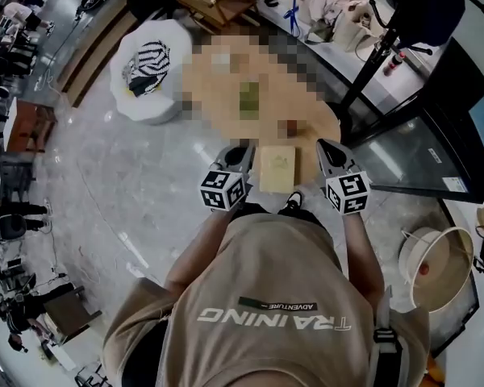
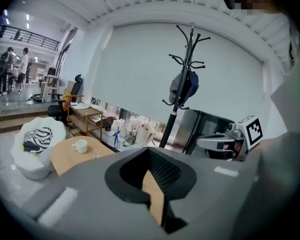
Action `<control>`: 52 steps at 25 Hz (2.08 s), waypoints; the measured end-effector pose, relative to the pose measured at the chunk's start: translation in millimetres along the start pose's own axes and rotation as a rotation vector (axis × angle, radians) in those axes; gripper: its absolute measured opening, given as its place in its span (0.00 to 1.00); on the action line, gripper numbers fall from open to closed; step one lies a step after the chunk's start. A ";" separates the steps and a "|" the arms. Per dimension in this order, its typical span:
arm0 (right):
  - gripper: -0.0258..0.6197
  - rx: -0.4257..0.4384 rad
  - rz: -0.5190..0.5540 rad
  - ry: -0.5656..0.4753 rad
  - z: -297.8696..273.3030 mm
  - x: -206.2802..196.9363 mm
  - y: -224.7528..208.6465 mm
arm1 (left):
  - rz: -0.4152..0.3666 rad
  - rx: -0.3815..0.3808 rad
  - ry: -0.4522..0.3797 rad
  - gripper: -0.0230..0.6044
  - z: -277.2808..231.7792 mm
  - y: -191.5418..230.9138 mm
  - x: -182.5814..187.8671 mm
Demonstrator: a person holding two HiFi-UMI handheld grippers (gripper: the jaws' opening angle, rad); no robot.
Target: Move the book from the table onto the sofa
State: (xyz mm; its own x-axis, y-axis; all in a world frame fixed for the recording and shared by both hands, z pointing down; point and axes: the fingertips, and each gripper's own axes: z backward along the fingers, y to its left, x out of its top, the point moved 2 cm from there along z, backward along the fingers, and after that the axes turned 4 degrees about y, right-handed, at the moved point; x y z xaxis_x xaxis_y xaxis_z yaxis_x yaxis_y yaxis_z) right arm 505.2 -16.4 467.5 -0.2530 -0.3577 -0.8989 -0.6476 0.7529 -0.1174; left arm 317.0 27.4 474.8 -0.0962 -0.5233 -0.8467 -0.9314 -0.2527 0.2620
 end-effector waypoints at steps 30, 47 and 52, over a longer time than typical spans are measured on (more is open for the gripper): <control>0.05 0.038 -0.118 0.198 -65.6 -83.3 23.0 | 0.077 -0.095 0.169 0.05 -51.2 42.7 -96.0; 0.14 0.129 -0.274 0.420 -122.6 -258.5 49.5 | 0.135 -0.147 0.400 0.05 -96.8 56.3 -245.6; 0.17 0.142 -0.329 0.492 -144.0 -315.5 51.6 | 0.152 -0.160 0.472 0.06 -121.3 65.3 -296.1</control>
State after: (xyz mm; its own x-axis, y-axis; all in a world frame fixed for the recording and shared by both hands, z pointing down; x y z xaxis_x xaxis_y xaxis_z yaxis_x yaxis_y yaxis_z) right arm 448.2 55.7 805.8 -0.3802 -0.7719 -0.5095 -0.6543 0.6138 -0.4418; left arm 327.2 67.1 798.8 -0.0230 -0.8643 -0.5024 -0.8506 -0.2472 0.4641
